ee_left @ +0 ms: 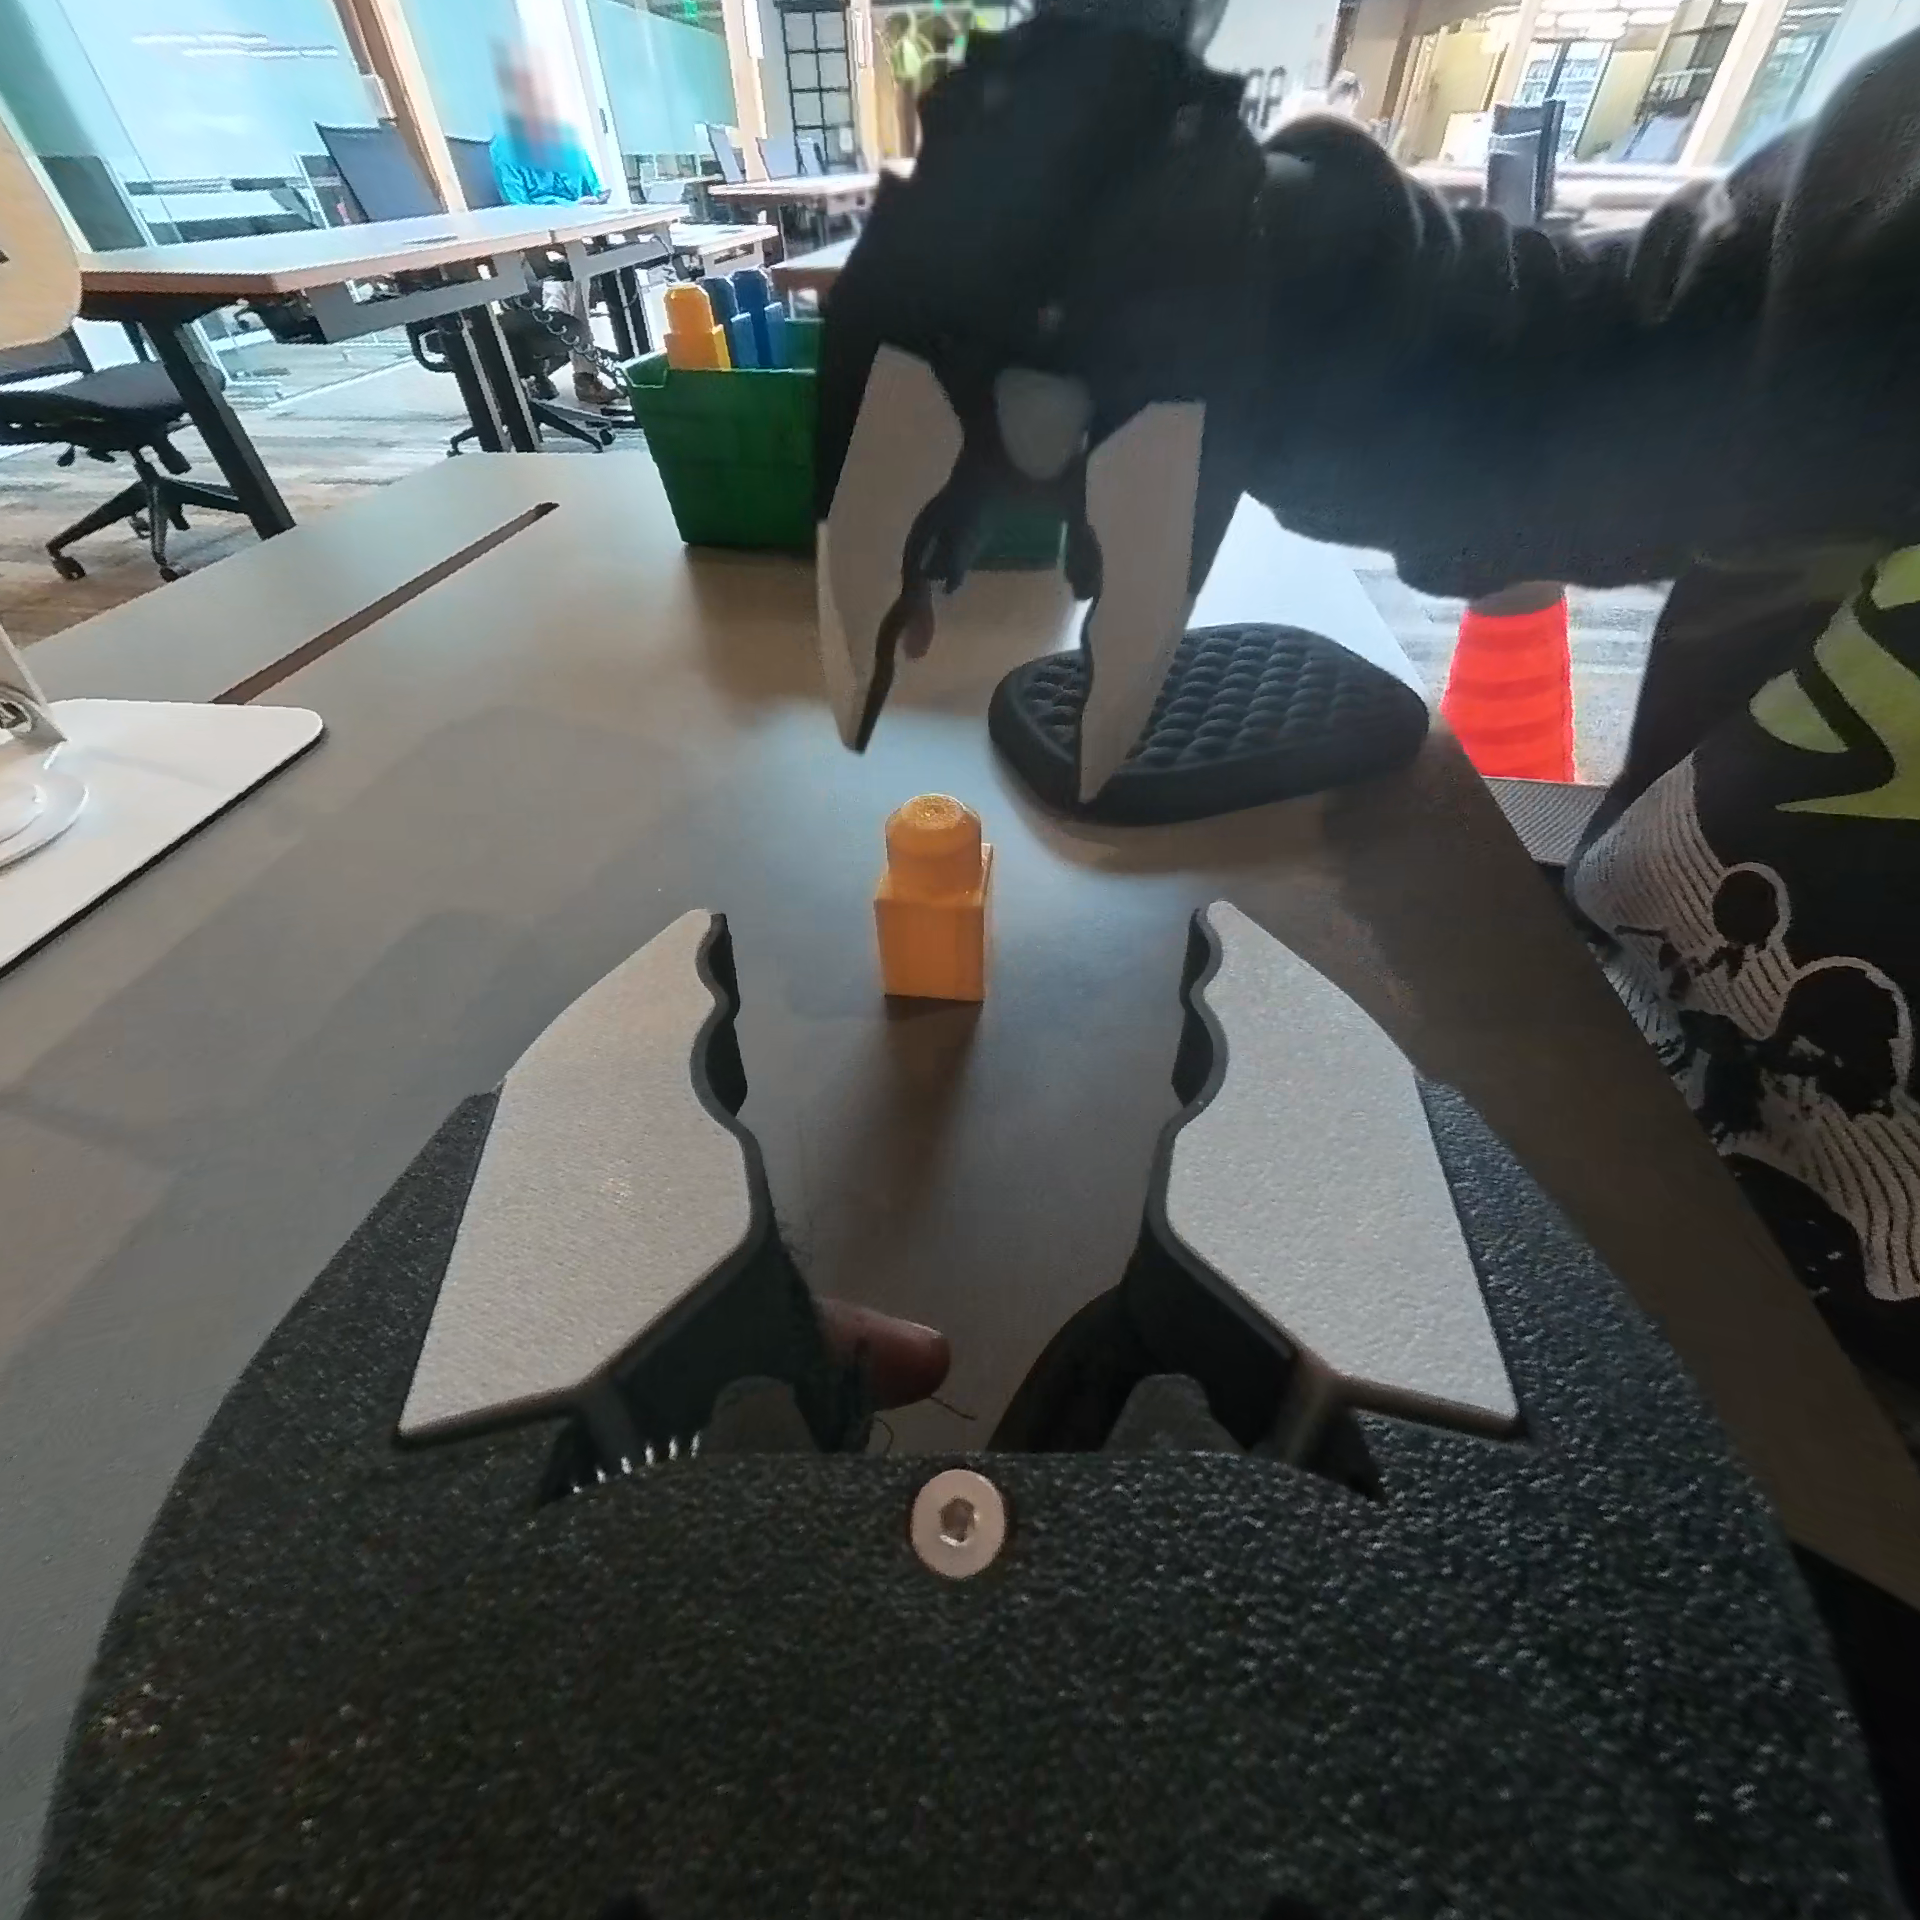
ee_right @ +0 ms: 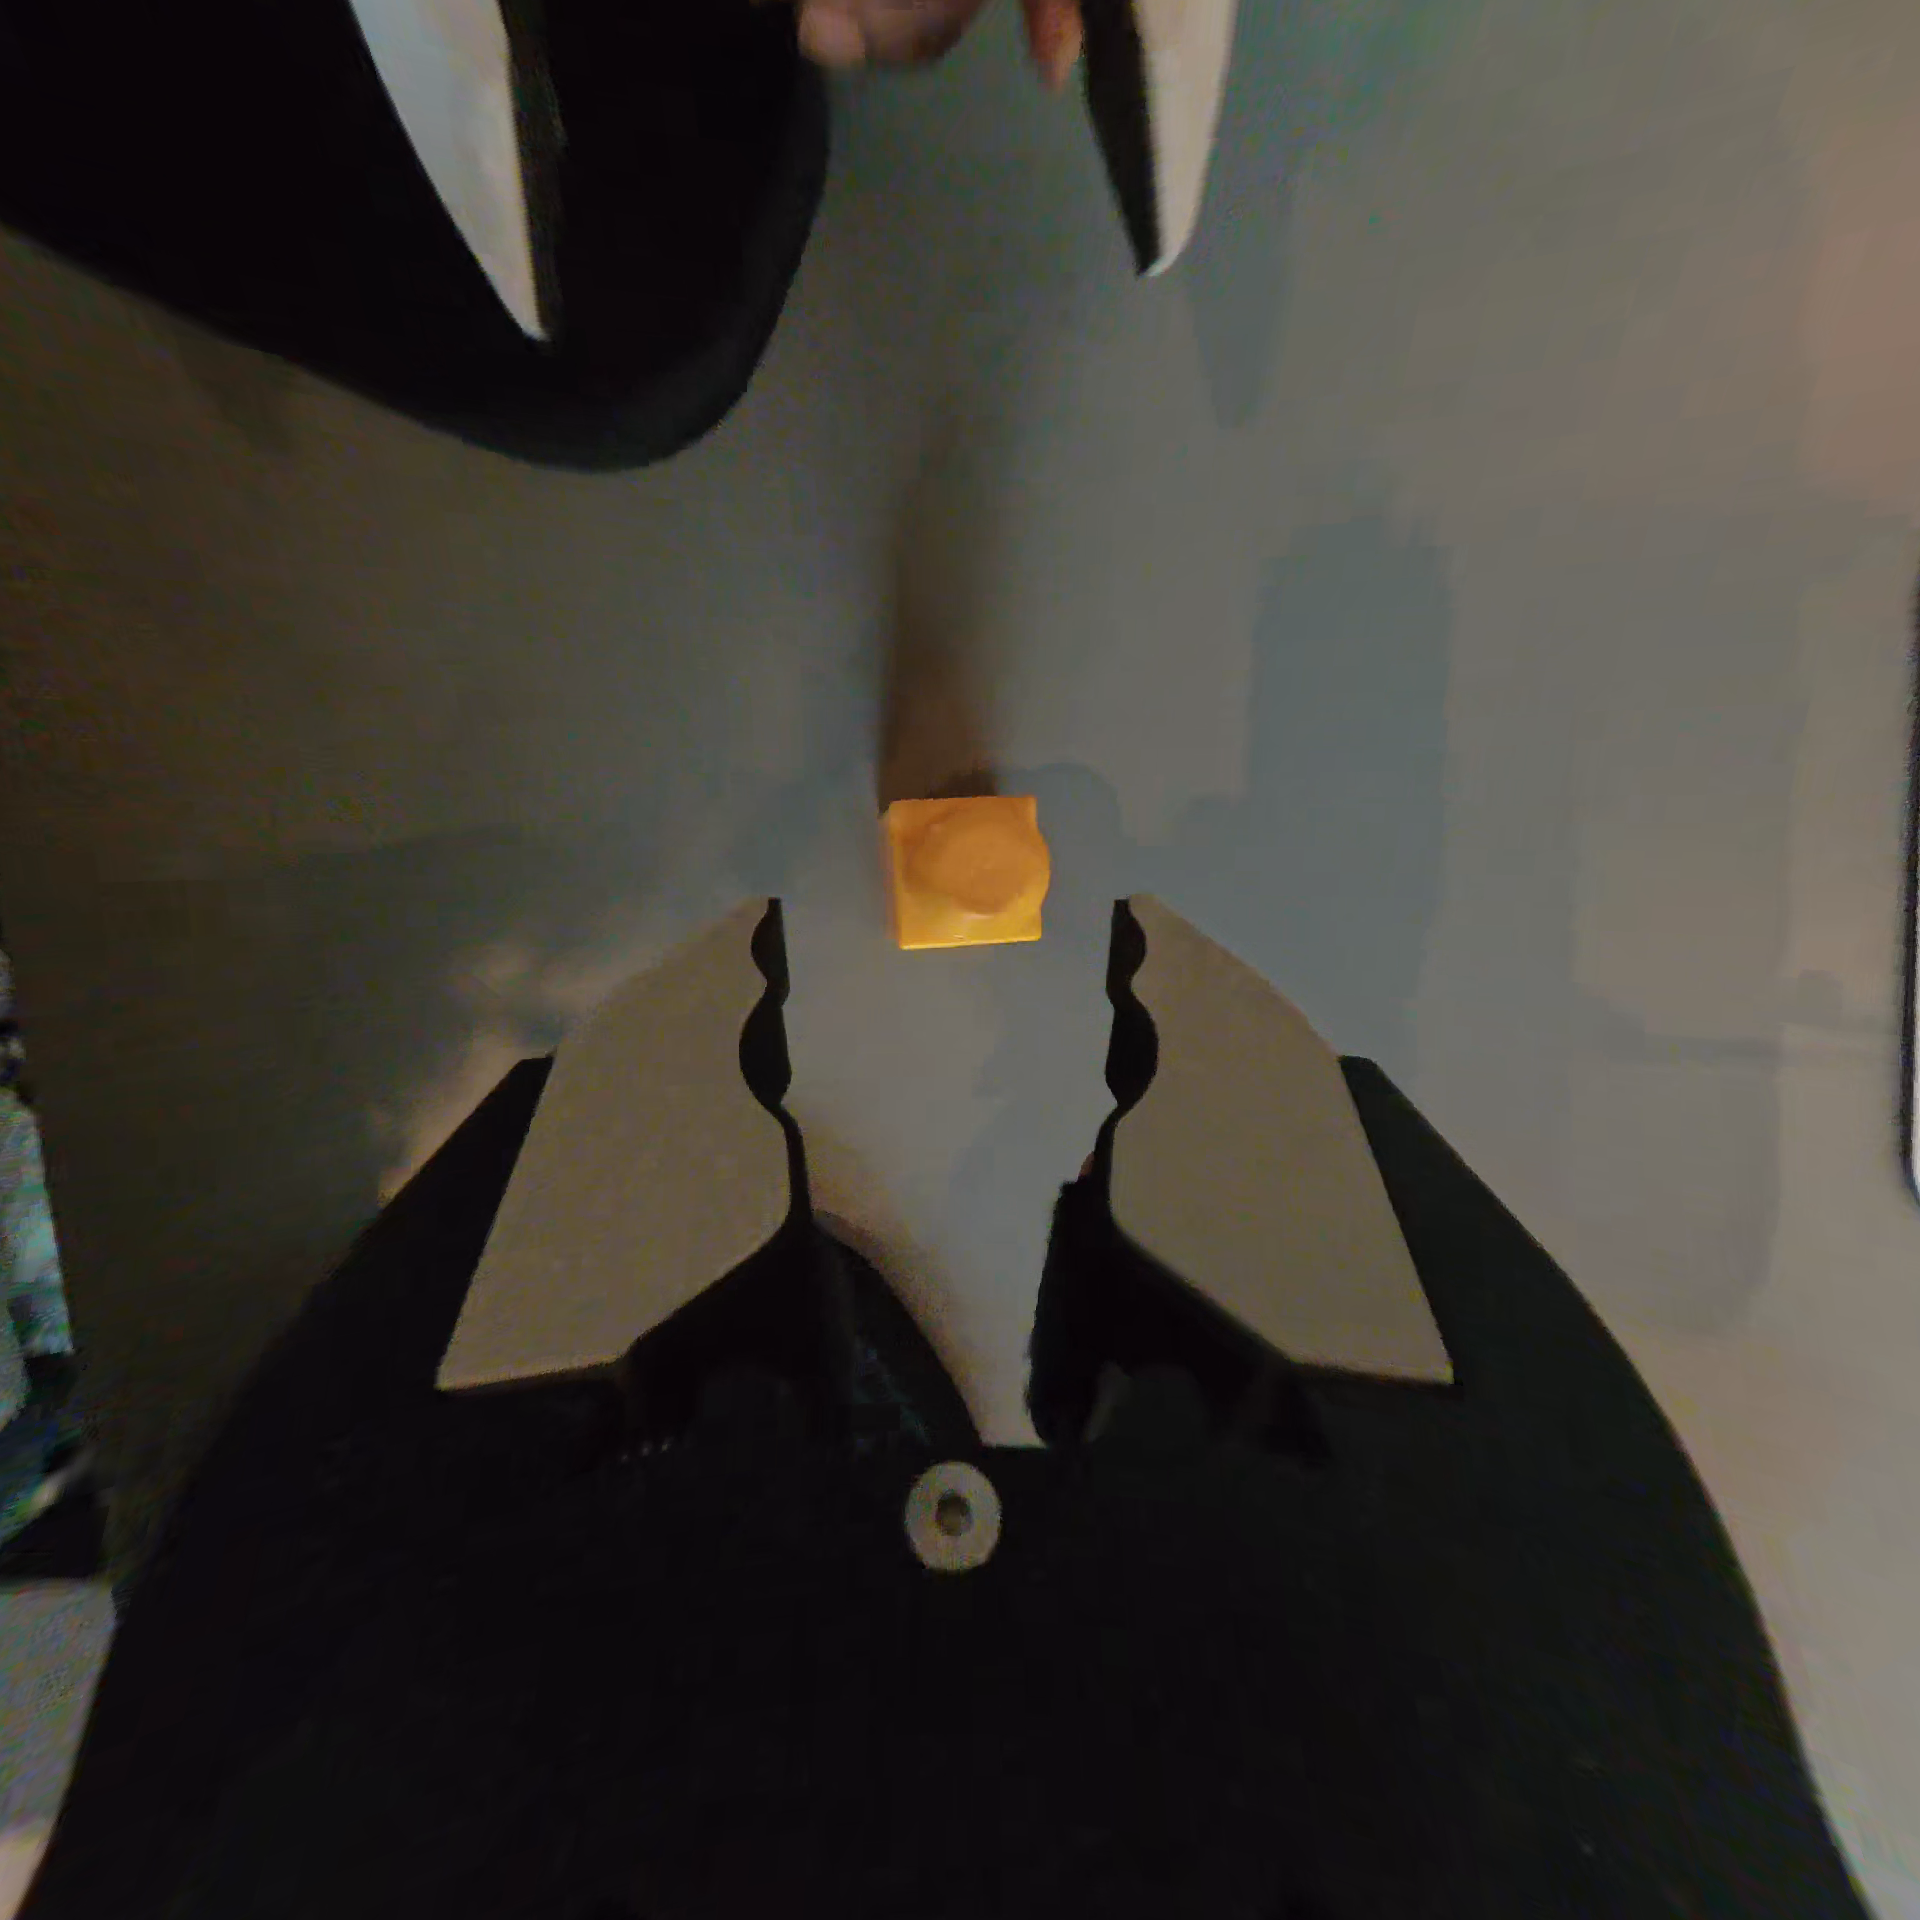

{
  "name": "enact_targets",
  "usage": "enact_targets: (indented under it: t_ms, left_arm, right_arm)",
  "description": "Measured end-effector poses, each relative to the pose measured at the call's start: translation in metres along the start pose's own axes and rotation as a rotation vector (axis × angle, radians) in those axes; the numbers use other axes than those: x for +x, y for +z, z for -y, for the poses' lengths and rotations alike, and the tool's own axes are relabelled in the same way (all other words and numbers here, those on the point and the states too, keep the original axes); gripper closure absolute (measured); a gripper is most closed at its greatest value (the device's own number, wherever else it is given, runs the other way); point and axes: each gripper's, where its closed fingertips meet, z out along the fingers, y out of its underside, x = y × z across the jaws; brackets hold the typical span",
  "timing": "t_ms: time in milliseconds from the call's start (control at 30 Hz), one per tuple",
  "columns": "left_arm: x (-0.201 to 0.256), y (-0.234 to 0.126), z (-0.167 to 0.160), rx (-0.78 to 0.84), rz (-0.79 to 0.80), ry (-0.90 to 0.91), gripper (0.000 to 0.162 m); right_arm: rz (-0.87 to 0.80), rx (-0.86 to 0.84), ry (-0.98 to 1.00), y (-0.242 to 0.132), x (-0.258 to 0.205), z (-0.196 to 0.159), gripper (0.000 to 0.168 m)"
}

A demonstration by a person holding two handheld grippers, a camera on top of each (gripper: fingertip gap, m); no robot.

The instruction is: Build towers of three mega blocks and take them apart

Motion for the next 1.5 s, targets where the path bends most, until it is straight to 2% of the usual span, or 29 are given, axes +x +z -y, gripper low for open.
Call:
enact_targets:
  t_ms: [200, 400, 600, 733, 867, 933, 1033, 1133, 1200, 1300, 1400, 1500]
  left_arm:
    - [-0.001, 0.000, 0.000, -0.001, 0.005, -0.009, 0.080]
    - [-0.003, 0.000, 0.000, 0.000, 0.019, -0.002, 0.081]
    - [-0.006, -0.001, 0.002, 0.009, 0.044, -0.004, 0.081]
    - [-0.010, -0.006, 0.010, 0.017, 0.085, -0.011, 0.080]
    - [-0.015, -0.024, 0.035, -0.014, 0.173, 0.042, 0.082]
    - [-0.025, -0.046, 0.052, -0.059, 0.260, 0.058, 0.085]
    - [-0.050, -0.098, 0.074, -0.144, 0.427, 0.052, 0.086]
    - [-0.087, -0.168, 0.072, -0.323, 0.650, 0.005, 0.089]
    - [-0.112, -0.223, 0.052, -0.515, 0.815, -0.059, 0.092]
    - [-0.133, -0.291, 0.004, -0.820, 0.962, -0.260, 0.095]
    - [-0.143, -0.320, -0.044, -1.000, 0.975, -0.451, 0.101]
    - [-0.156, -0.337, -0.078, -1.102, 1.031, -0.545, 0.098]
  right_arm:
    - [-0.119, 0.405, 0.257, -0.032, 0.004, 0.000, 0.109]
    - [-0.303, 0.663, 0.405, -0.057, 0.012, -0.021, 0.107]
    - [-0.450, 0.787, 0.440, -0.063, 0.012, -0.047, 0.104]
    - [-0.465, 0.849, 0.452, -0.069, 0.013, -0.048, 0.106]
    - [-0.450, 0.868, 0.466, -0.070, 0.013, -0.049, 0.108]
    - [-0.445, 0.873, 0.467, -0.070, 0.013, -0.049, 0.108]
    - [-0.441, 0.883, 0.461, -0.071, 0.011, -0.049, 0.108]
    - [-0.443, 0.891, 0.455, -0.072, 0.011, -0.048, 0.109]
    - [-0.447, 0.893, 0.447, -0.073, 0.010, -0.048, 0.109]
    - [-0.448, 0.891, 0.435, -0.073, 0.009, -0.047, 0.109]
    - [-0.454, 0.892, 0.421, -0.073, 0.007, -0.046, 0.109]
    - [-0.460, 0.907, 0.410, -0.076, 0.006, -0.045, 0.109]
